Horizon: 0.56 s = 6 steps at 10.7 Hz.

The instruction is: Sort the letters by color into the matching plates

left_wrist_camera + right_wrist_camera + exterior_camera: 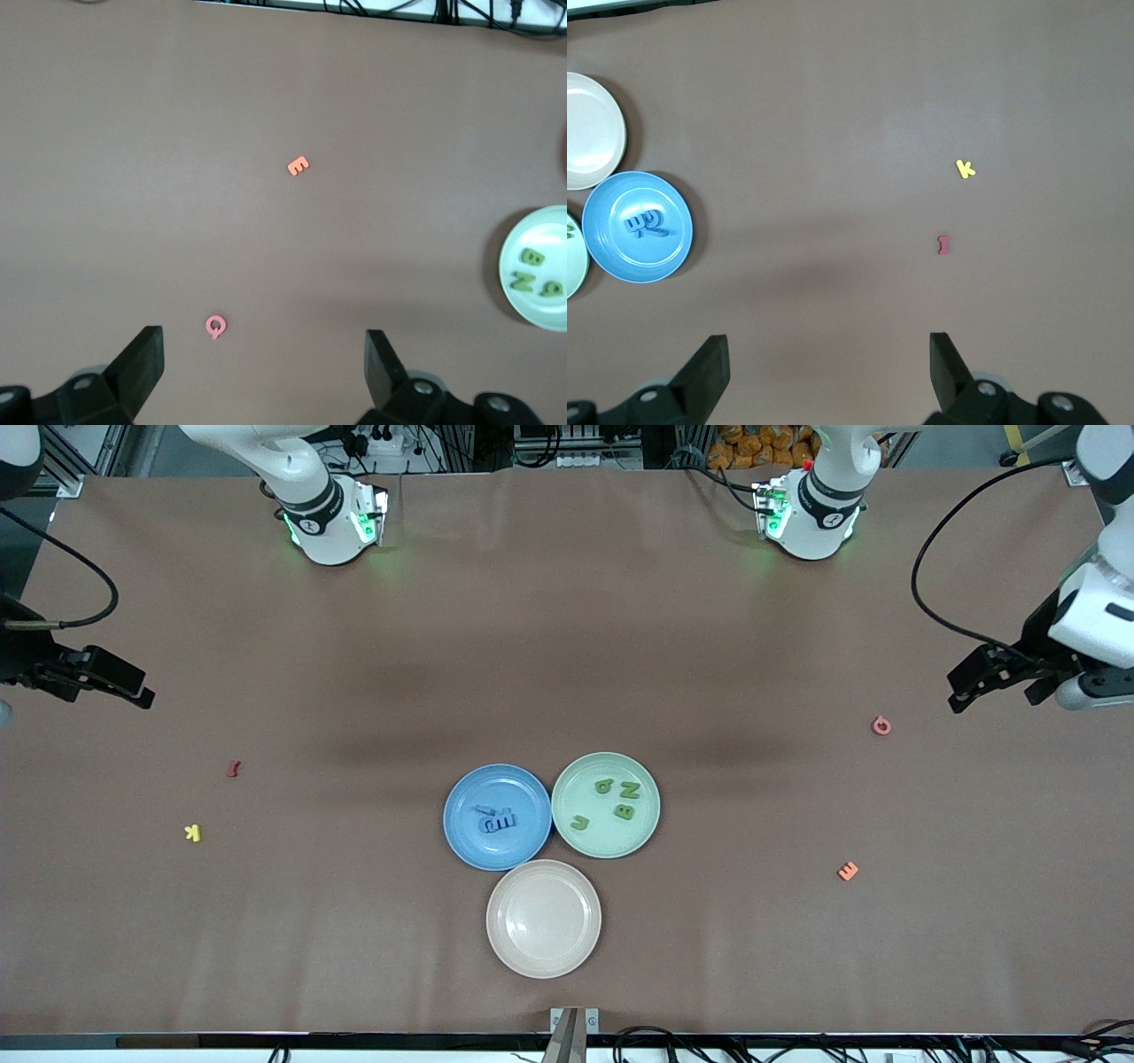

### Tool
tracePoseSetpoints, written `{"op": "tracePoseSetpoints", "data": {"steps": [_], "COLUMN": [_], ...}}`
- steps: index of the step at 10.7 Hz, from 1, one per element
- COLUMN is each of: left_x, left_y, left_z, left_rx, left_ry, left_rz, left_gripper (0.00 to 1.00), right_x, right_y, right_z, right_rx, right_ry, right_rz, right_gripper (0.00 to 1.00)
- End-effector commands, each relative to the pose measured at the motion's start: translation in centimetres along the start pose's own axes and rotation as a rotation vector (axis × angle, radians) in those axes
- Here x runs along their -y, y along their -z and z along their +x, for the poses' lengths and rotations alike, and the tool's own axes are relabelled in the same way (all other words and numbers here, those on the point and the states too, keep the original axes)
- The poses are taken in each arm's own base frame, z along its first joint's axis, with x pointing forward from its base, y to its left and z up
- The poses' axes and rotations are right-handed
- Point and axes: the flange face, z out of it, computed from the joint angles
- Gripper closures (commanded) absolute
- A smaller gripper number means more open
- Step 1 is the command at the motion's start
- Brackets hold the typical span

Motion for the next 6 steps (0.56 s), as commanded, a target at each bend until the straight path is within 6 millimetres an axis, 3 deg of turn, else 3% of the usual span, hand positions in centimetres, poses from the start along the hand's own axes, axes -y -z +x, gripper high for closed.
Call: {"op": "tracePoseSetpoints", "data": {"steps": [1, 3, 6], "left_x": [1.2, 1.1, 1.0], "left_y": [3.0, 4.5, 6.2], "left_z": [-0.5, -0.8, -0.7], "left_rx": [0.088, 0.109, 0.107], "left_ry": [-0.014, -0.031, -0.106], "left_rz": [-0.062, -0.061, -0.060], "left_gripper": [0.00, 0.00, 0.00], "right_x": [0.1, 0.7, 1.0], "right_y": [-0.6, -2.4, -1.9], "right_z": [0.2, 0.0, -0.8], "right_rx": [-0.010, -0.005, -0.007], "right_ry": [-0.017, -0.005, -0.001], "right_rz": [-0.023, -0.022, -0.019], "right_gripper": [0.00, 0.00, 0.00]}}
